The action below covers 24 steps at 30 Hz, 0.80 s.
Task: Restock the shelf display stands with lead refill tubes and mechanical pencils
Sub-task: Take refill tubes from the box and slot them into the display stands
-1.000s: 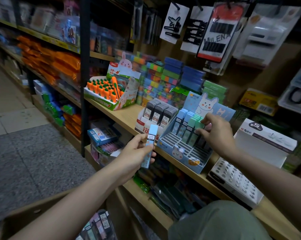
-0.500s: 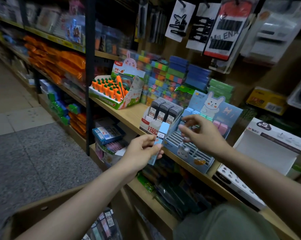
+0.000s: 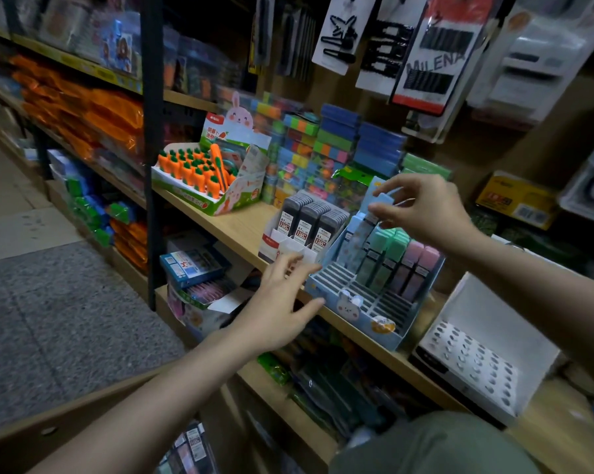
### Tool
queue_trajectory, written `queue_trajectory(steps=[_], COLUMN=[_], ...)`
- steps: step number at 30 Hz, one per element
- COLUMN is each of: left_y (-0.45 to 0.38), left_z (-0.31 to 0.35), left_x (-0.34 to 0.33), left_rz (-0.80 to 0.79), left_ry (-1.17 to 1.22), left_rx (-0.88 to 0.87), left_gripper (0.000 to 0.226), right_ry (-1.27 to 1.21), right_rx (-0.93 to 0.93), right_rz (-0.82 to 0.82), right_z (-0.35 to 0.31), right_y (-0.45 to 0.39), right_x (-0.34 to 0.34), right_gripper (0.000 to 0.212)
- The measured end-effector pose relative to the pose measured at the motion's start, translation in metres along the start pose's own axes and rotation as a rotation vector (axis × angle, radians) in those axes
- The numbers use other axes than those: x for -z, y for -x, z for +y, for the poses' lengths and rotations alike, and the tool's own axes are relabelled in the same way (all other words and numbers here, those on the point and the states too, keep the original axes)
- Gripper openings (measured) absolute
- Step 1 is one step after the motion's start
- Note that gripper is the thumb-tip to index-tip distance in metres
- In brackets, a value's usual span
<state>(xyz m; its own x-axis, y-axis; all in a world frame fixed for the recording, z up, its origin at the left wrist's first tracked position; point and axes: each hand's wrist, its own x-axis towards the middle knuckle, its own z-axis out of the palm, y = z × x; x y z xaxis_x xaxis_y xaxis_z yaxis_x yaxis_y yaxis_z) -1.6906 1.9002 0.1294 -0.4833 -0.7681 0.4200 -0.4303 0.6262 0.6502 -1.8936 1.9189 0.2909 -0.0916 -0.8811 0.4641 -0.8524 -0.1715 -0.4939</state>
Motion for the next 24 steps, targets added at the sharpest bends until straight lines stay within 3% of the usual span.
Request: queue_trajectory(steps=[4,9,24], left_y=[0.005,0.01,0.009], left_z=[-0.007,-0.013,-0.02], left_x=[-0.014,-0.026,-0.031], left_rz=[-0.134,-0.136,-0.084], left_ry=[-0.164,-0.235,-0.168], left_rx=[0.003,-0.019,-0.058], left_gripper=[0.063,0.067,0.063], right_ry=[0.204,0.409,0.433], right_rx=[0.021,0.15,0.178], right_rz=[-0.045,-0.065,-0.069], right_z=[0.01,0.012,0.015], right_y=[-0.015,-0.023,-0.037], right_x=[-0.006,-0.027,-0.041], right_gripper=[0.023,0.024,0.025])
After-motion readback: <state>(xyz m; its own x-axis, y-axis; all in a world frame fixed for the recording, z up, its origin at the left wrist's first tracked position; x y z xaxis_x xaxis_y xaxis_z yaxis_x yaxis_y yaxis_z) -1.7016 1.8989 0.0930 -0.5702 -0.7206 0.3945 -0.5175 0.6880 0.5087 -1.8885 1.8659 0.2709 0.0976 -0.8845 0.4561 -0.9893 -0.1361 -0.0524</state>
